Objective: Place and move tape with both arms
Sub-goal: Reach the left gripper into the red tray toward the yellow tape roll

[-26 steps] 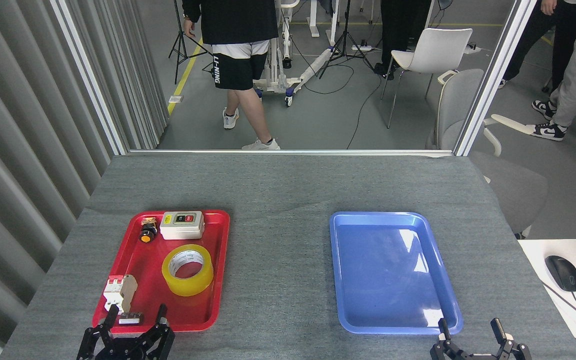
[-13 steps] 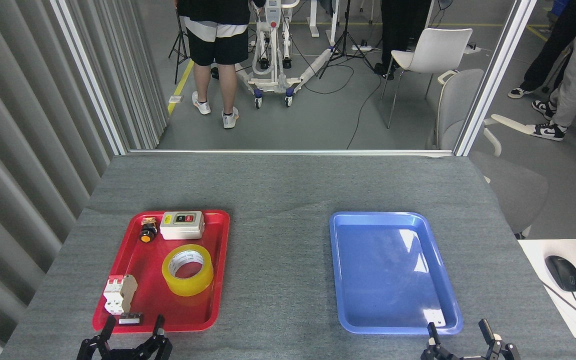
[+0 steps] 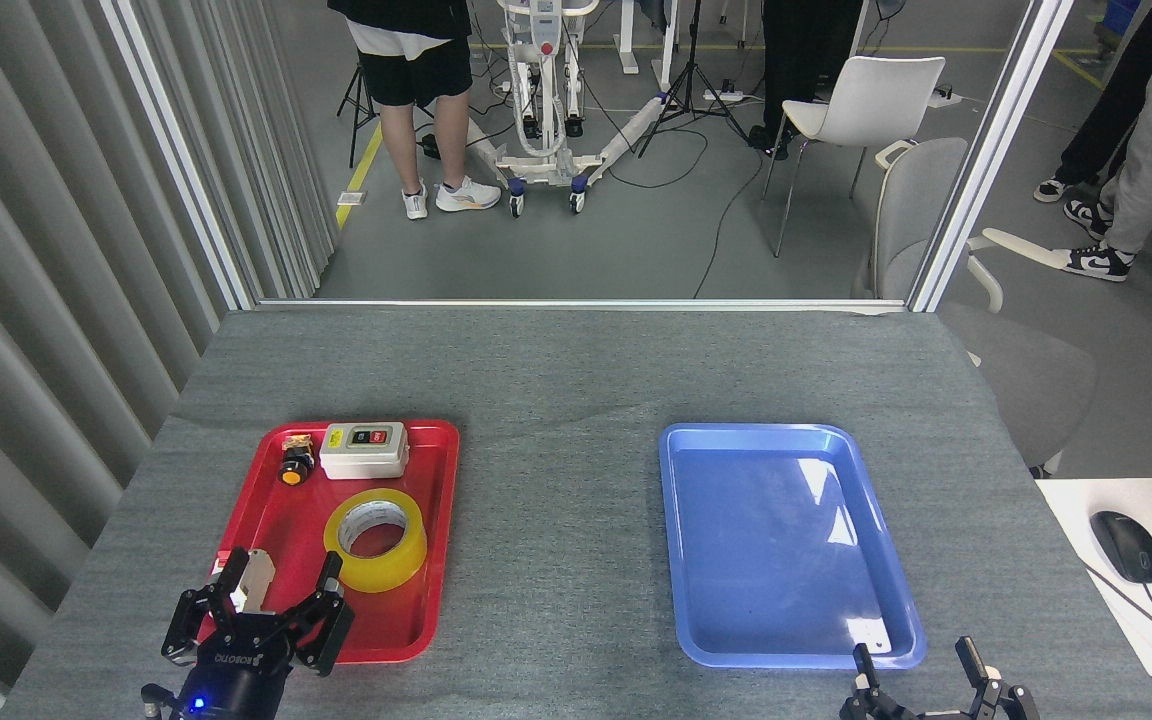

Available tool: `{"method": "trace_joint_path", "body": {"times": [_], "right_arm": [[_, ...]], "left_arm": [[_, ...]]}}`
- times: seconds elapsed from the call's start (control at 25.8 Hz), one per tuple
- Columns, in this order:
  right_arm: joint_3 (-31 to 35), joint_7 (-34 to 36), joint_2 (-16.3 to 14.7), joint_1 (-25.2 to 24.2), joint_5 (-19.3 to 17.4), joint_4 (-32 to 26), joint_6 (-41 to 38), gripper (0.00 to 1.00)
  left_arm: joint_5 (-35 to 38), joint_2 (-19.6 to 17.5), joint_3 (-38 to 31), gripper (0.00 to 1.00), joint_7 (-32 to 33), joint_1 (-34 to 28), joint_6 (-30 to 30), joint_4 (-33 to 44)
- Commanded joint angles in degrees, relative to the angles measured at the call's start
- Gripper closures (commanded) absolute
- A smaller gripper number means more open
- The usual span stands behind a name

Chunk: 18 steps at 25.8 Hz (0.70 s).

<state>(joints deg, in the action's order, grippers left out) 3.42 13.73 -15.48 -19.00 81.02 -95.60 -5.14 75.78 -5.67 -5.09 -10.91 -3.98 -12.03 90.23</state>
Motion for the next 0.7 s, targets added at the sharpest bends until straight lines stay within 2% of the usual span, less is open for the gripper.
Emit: {"method": "trace_joint_path", "body": {"times": [0.0, 0.12, 0.19, 0.31, 0.43, 0.5, 0.58, 0.66], "right_arm": [[0.0, -0.3, -0.3, 0.2, 0.0, 0.2, 0.2, 0.0], [0.0, -0.4, -0.1, 0.3, 0.0, 0.2, 0.1, 0.0], [-0.1, -0.4, -0.1, 0.3, 0.1, 0.2, -0.1, 0.0], [-0.2, -0.3, -0.3, 0.4, 0.1, 0.2, -0.4, 0.0], [-1.2, -0.3, -0.3, 0.4, 0.1, 0.2, -0.5, 0.0], [-2.4, -0.3, -0.1, 0.2, 0.1, 0.2, -0.5, 0.0], [-2.5, -0.3, 0.1, 0.1, 0.1, 0.2, -0.5, 0.0], [-2.4, -0.3, 0.2, 0.1, 0.2, 0.5, -0.4, 0.0]], "left_arm": [[-5.2, -0.7, 3.1, 0.0, 0.4, 4.5, 0.2, -0.6], [-7.2, -3.8, 4.3, 0.0, 0.2, 6.4, -0.3, -2.5], [-7.4, -5.1, 8.2, 0.0, -0.4, 9.7, -0.4, -6.6], [-6.7, -3.4, 9.3, 0.0, -0.5, 13.4, 0.0, -13.1], [-6.7, -3.3, 11.3, 0.0, 0.1, 20.0, 0.5, -20.9], [-6.4, -3.3, 13.3, 0.0, 1.1, 22.2, 0.9, -23.4], [-6.4, -3.3, 13.4, 0.0, 6.3, 23.5, 1.0, -23.5], [-6.7, -3.6, 13.4, 0.0, 15.9, 24.8, 1.0, -23.5]]}}
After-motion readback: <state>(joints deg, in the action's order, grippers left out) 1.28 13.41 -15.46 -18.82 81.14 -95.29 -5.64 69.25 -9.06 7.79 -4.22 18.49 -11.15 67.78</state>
